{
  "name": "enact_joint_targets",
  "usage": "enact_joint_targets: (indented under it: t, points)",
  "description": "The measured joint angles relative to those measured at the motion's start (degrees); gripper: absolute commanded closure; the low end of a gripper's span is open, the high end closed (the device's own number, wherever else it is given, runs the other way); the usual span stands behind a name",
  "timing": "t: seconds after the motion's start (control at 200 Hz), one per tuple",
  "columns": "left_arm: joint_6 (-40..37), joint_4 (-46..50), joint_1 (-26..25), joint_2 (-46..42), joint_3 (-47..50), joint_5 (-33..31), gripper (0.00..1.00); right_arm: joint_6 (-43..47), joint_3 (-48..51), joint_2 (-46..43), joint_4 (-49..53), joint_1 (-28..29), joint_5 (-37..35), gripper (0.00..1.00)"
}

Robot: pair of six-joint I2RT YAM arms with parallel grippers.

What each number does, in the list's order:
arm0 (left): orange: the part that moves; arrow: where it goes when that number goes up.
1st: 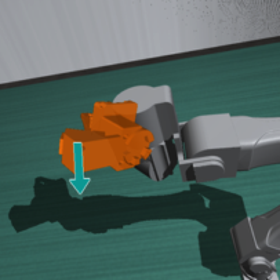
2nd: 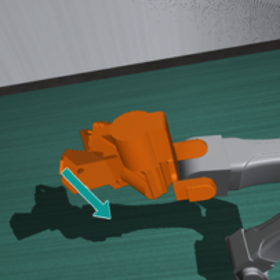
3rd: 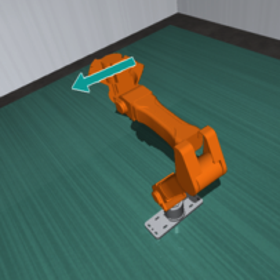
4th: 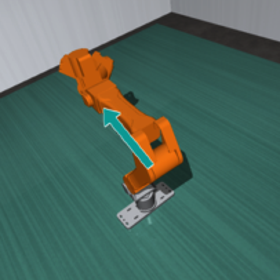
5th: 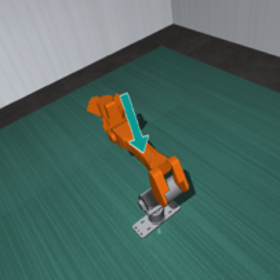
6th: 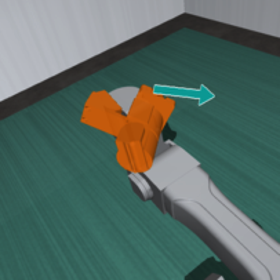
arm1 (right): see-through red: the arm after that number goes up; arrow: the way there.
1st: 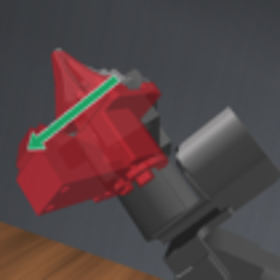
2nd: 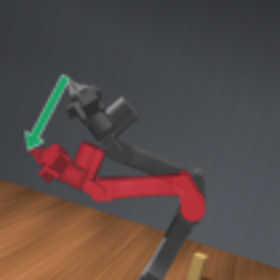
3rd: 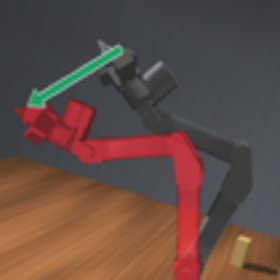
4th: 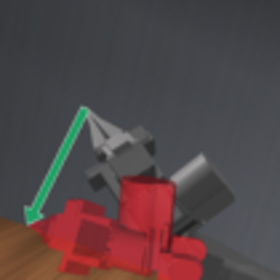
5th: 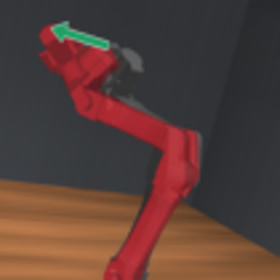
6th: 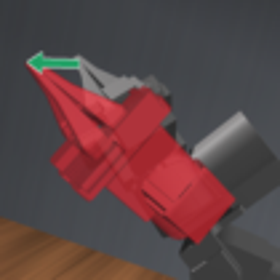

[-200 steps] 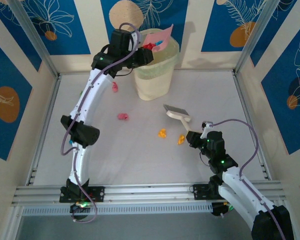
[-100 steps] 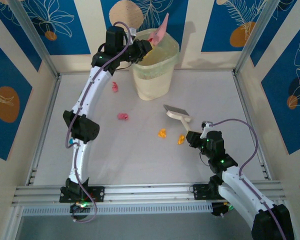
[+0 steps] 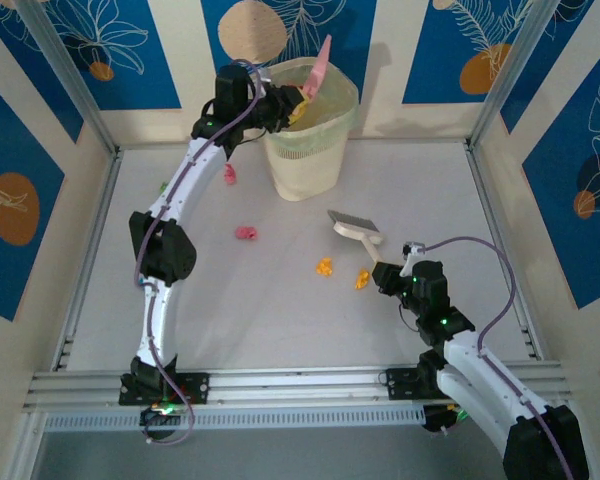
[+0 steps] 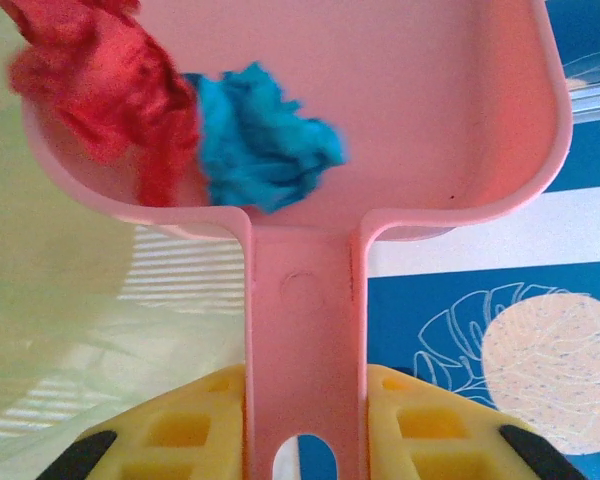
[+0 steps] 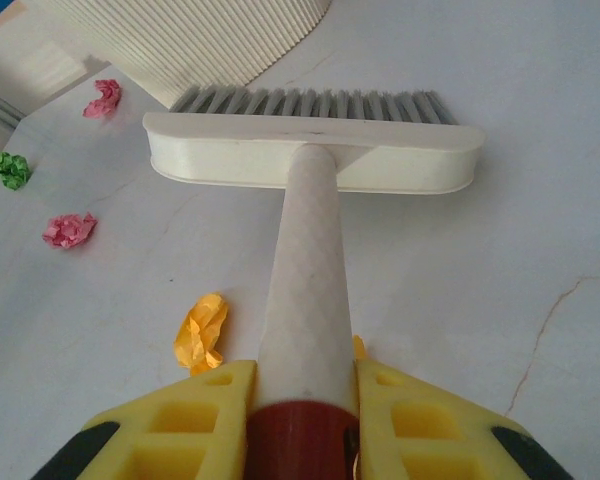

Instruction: Sweep away the paper scraps from the table

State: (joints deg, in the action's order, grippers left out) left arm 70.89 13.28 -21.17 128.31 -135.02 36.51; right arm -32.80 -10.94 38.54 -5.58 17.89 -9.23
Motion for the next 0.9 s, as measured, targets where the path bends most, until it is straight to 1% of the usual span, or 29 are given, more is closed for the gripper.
enact_joint_targets:
  t: [0.195, 0.47, 0.635, 0.785, 0.9]
  points:
    - [4.46, -5.27, 0.26, -0.09, 1.86, 0.79, 1.00, -0.02, 0.00, 0.11, -0.02, 0.00, -0.46, 1.00]
    - [10.34, -12.33, 0.70, -0.09, 1.88, 1.05, 1.00, -0.02, -0.20, 0.37, -0.15, 0.02, -1.25, 1.00]
    - [14.40, -17.38, 0.81, 0.24, 1.88, 2.29, 1.00, -0.02, -0.20, 0.70, -0.31, 0.02, -1.29, 1.00]
    - [14.51, -19.89, 0.81, 0.15, 3.41, 2.67, 1.00, -0.02, -0.22, 0.74, -0.28, 0.02, -1.49, 1.00]
    - [13.11, -19.67, 0.81, -0.13, 5.55, 3.34, 1.00, -0.02, -0.22, 0.66, -0.22, 0.02, -1.92, 1.00]
